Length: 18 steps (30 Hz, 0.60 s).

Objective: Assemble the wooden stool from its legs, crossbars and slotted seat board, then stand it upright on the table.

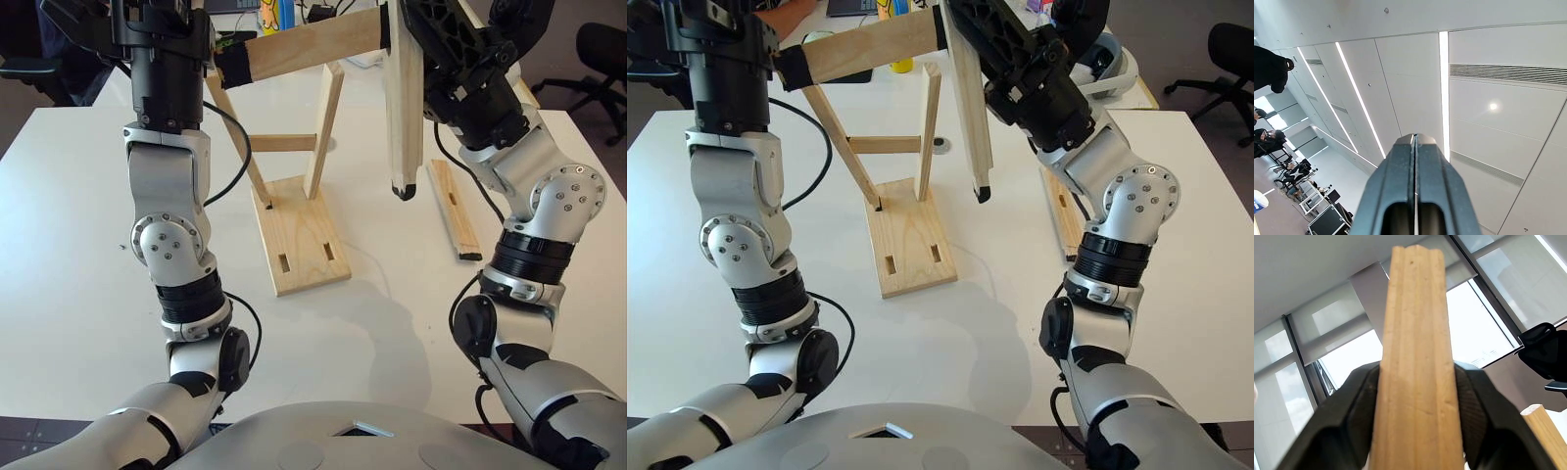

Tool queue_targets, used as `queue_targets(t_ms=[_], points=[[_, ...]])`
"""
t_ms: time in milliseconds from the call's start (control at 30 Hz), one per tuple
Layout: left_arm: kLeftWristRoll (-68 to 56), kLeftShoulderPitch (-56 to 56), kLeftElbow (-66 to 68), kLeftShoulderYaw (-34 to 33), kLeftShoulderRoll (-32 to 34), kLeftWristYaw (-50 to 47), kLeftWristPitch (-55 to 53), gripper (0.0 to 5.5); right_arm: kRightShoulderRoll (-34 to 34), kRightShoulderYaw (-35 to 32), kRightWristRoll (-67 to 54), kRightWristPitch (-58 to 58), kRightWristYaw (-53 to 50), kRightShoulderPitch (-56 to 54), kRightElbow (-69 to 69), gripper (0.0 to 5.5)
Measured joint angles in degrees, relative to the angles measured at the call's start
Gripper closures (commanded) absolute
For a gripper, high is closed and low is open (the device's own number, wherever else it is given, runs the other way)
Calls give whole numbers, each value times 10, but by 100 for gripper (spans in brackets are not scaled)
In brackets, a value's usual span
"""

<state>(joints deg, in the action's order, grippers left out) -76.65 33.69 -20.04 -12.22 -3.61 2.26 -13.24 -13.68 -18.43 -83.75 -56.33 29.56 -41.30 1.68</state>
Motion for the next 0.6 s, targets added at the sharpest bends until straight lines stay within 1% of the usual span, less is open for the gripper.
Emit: queue_targets(t_ms=[300,467,600], points=[[-5,0,-1,-10,11,-3,-3,550,-6,12,-3,5,-2,0,-3,345],[-21,10,6,-32,34,-10,-19,550,-10,32,-2,-8,0,-5,-15,345],[-27,11,7,-49,47,-11,-23,550,-18,31,2,-7,6,-13,-25,345]])
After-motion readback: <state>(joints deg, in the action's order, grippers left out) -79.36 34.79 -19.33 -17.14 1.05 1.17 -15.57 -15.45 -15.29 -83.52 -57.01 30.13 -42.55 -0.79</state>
